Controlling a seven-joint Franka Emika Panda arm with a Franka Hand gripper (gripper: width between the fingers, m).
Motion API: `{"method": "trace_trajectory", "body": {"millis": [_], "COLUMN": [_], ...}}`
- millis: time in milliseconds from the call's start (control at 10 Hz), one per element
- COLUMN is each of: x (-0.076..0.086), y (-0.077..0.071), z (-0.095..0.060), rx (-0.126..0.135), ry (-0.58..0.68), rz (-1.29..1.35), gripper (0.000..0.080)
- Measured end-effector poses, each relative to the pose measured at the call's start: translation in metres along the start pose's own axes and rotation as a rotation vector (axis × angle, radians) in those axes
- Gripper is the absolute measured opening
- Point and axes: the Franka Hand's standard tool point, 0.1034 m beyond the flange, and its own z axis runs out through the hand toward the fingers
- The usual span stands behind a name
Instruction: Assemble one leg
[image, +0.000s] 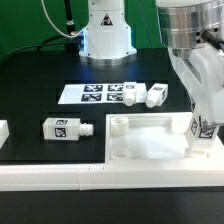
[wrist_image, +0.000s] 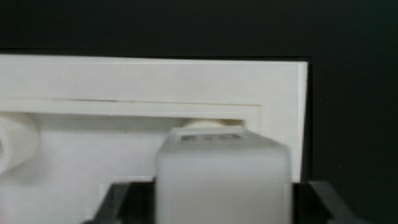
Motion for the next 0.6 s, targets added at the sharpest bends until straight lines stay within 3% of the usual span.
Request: {"method": "trace_trajectory", "body": {"millis": [100, 200, 600], "x": [0.002, 0.005, -0.007], "y": [0.002, 0.008, 0.013], "z": [0.000, 0.000, 0.001], "rx": [-0.012, -0.051, -0.044], "ry": [0.002, -0.001, 0.025], "rz": [-0.110, -0.268, -0.676], "gripper": [0.0458, 0.0603, 0.0647]}}
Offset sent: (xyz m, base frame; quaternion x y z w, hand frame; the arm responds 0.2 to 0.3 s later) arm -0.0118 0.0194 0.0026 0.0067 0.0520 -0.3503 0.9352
